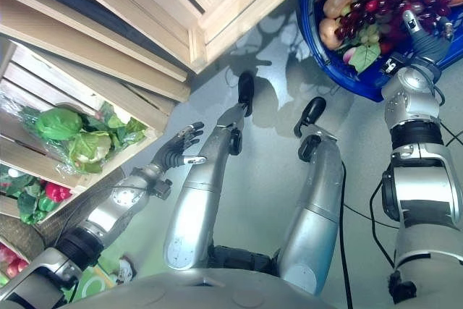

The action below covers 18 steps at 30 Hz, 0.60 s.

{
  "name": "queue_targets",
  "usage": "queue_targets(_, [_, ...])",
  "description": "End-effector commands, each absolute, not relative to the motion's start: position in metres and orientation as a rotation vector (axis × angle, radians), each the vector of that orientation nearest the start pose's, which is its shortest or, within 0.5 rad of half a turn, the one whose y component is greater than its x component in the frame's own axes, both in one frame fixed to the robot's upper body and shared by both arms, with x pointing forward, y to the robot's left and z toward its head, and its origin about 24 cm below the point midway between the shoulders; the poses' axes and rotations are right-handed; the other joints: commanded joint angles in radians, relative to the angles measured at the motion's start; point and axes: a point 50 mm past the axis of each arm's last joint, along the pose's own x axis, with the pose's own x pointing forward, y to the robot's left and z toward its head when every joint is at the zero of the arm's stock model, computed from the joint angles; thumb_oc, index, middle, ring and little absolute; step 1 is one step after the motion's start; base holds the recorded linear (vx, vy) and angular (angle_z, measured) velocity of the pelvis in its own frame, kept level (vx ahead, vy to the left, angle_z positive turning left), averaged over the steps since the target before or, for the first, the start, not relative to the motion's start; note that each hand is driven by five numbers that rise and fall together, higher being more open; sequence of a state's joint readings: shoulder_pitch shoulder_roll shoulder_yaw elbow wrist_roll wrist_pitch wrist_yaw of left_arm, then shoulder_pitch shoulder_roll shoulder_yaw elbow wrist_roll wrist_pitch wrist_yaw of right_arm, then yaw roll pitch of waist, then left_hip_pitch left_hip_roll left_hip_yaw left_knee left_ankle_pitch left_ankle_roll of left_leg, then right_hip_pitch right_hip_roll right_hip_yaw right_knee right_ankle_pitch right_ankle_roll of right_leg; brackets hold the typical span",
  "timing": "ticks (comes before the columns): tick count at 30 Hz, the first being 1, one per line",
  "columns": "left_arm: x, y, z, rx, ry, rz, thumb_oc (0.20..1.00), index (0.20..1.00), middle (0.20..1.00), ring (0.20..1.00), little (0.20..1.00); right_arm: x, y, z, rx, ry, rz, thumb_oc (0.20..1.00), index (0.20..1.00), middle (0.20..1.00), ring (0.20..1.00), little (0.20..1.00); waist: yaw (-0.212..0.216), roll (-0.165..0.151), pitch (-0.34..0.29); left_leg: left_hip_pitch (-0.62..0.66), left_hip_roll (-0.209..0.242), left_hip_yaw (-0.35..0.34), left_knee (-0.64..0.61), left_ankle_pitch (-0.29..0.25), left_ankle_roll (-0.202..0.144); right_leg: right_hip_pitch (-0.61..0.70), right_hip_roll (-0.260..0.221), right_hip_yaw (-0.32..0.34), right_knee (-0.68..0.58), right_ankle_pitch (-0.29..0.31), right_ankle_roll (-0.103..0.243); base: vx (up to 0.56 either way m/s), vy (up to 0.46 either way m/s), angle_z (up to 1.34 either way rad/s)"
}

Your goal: Pick up fruits and vegetables into the basket

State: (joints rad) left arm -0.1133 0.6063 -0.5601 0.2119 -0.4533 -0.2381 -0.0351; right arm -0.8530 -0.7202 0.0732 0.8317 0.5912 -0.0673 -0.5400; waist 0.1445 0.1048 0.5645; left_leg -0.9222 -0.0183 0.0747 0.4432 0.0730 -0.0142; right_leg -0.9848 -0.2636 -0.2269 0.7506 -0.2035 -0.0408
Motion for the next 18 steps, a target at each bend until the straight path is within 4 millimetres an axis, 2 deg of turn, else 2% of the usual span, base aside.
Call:
queue_targets(1, [0.211, 0.143, -0.013, 0.037, 0.209, -0.504, 1.0, 1.0, 1.0, 1.0, 1.0, 0.332, -0.36, 0.208, -0.15, -0.306, -0.882, 1.0, 1.0, 1.0, 1.0, 1.0, -0.052, 0.122, -0.045, 0.13, -0.036, 0.019, 0.022, -0.198, 0.039, 0.096, 0.108, -0.007, -0.1, 0.029, 0.043, -0.03, 0.098, -0.02])
queue_targets(5, [0.203, 0.156, -0.029, -0.013, 0.314, -0.474, 1.0, 1.0, 1.0, 1.0, 1.0, 0.324, -0.352, 0.177, -0.196, -0.27, -0.816, 1.0, 1.0, 1.0, 1.0, 1.0, -0.075, 0.083, -0.045, 0.25, -0.029, 0.028, -0.014, -0.205, 0.038, 0.214, 0.114, -0.008, -0.15, 0.04, 0.057, -0.03, 0.103, -0.05])
queue_targets(7, [0.199, 0.162, -0.033, -0.012, 0.324, -0.466, 1.0, 1.0, 1.0, 1.0, 1.0, 0.32, -0.347, 0.164, -0.198, -0.265, -0.785, 1.0, 1.0, 1.0, 1.0, 1.0, -0.084, 0.066, -0.045, 0.304, -0.026, 0.03, -0.033, -0.207, 0.038, 0.271, 0.119, -0.007, -0.177, 0.044, 0.062, -0.05, 0.107, -0.05])
queue_targets(8, [0.2, 0.167, -0.033, -0.014, 0.321, -0.45, 1.0, 1.0, 1.0, 1.0, 1.0, 0.317, -0.341, 0.158, -0.209, -0.278, -0.756, 1.0, 1.0, 1.0, 1.0, 1.0, -0.092, 0.053, -0.045, 0.316, -0.024, 0.038, -0.052, -0.181, 0.042, 0.288, 0.121, -0.017, -0.209, 0.076, 0.057, 0.0, 0.088, -0.05])
queue_targets(9, [0.197, 0.169, -0.036, -0.02, 0.334, -0.446, 1.0, 1.0, 1.0, 1.0, 1.0, 0.315, -0.339, 0.152, -0.221, -0.267, -0.744, 1.0, 1.0, 1.0, 1.0, 1.0, -0.095, 0.049, -0.045, 0.353, -0.025, 0.031, -0.051, -0.206, 0.037, 0.323, 0.125, -0.004, -0.207, 0.053, 0.068, -0.07, 0.1, -0.07])
queue_targets(10, [0.198, 0.173, -0.035, -0.031, 0.327, -0.438, 1.0, 1.0, 1.0, 1.0, 1.0, 0.314, -0.333, 0.149, -0.215, -0.279, -0.718, 1.0, 1.0, 1.0, 1.0, 1.0, -0.101, 0.037, -0.045, 0.361, -0.022, 0.04, -0.07, -0.179, 0.042, 0.334, 0.127, -0.011, -0.238, 0.086, 0.064, 0.01, 0.082, -0.09])
queue_targets(12, [0.197, 0.176, -0.036, -0.04, 0.336, -0.433, 1.0, 1.0, 1.0, 1.0, 1.0, 0.311, -0.329, 0.141, -0.211, -0.272, -0.701, 1.0, 1.0, 1.0, 1.0, 1.0, -0.105, 0.028, -0.045, 0.391, -0.021, 0.041, -0.078, -0.181, 0.042, 0.365, 0.127, -0.009, -0.252, 0.091, 0.069, -0.02, 0.075, -0.07])
queue_targets(13, [0.194, 0.185, -0.04, -0.036, 0.341, -0.411, 1.0, 1.0, 1.0, 1.0, 1.0, 0.3, -0.315, 0.115, -0.198, -0.25, -0.63, 1.0, 1.0, 1.0, 1.0, 1.0, -0.12, -0.007, -0.045, 0.475, -0.016, 0.044, -0.105, -0.186, 0.044, 0.46, 0.131, -0.003, -0.302, 0.104, 0.082, 0.01, 0.055, -0.04])
queue_targets(14, [0.194, 0.186, -0.04, -0.036, 0.341, -0.409, 1.0, 1.0, 1.0, 1.0, 1.0, 0.299, -0.314, 0.113, -0.198, -0.249, -0.627, 1.0, 1.0, 1.0, 1.0, 1.0, -0.121, -0.01, -0.045, 0.483, -0.016, 0.044, -0.108, -0.186, 0.045, 0.469, 0.132, -0.003, -0.307, 0.105, 0.083, 0.02, 0.072, -0.09])
queue_targets(18, [0.19, 0.192, -0.048, -0.041, 0.366, -0.371, 1.0, 1.0, 1.0, 1.0, 1.0, 0.283, -0.302, 0.084, -0.203, -0.208, -0.603, 1.0, 1.0, 1.0, 1.0, 1.0, -0.139, -0.046, -0.045, 0.611, -0.006, 0.045, -0.137, -0.192, 0.042, 0.619, 0.141, -0.001, -0.374, 0.115, 0.093, 0.05, 0.04, -0.14])
